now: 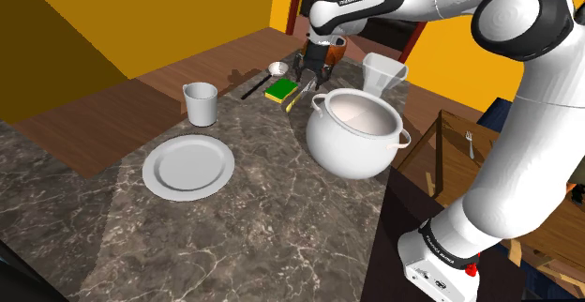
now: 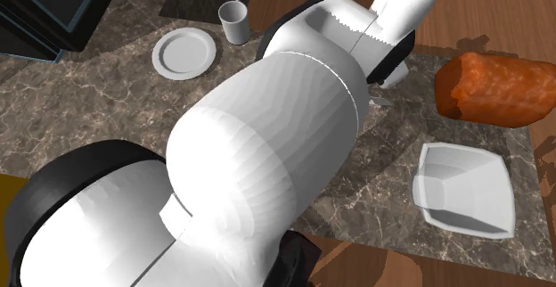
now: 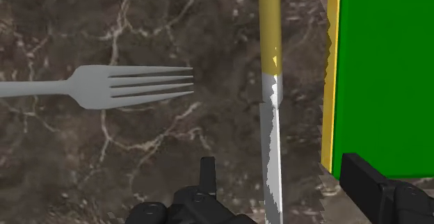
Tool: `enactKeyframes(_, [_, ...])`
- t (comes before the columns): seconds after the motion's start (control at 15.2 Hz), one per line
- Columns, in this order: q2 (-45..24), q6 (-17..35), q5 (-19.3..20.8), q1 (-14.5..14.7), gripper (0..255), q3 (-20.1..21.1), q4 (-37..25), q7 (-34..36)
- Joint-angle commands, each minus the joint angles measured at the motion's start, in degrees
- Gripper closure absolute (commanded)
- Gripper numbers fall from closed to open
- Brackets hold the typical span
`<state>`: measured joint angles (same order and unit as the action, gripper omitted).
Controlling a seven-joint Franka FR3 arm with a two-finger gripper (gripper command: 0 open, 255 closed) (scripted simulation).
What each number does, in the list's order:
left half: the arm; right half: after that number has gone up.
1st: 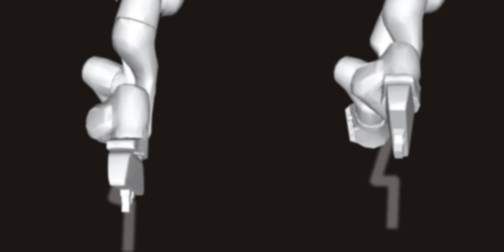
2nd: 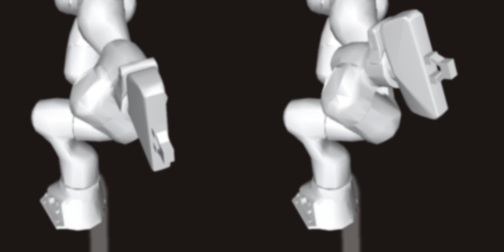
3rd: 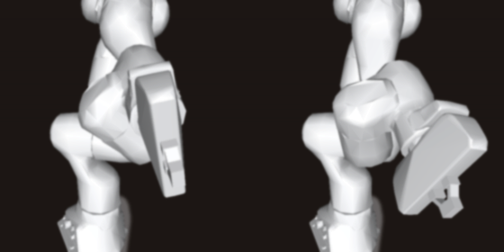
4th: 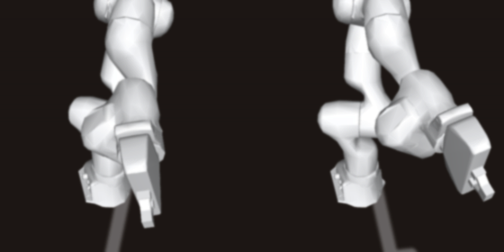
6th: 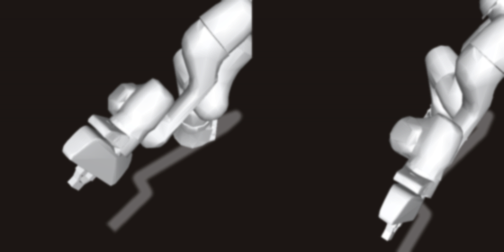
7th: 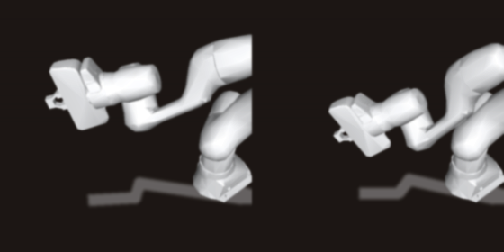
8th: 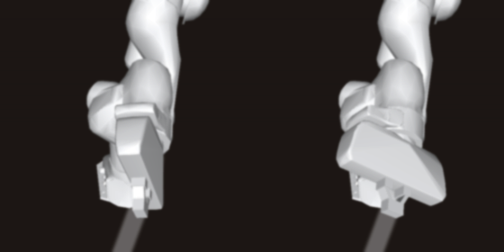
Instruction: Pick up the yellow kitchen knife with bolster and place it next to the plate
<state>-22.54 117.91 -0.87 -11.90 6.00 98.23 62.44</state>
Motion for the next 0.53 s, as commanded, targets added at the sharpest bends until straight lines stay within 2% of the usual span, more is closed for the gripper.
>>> enactKeyframes(0.0, [1.86, 0.48, -0.92, -1.00, 0, -0.27, 0.28, -0.56])
enactKeyframes(0.46, [0.49, 4.54, -1.06, -1.08, 0, -0.36, 2.44, -0.68])
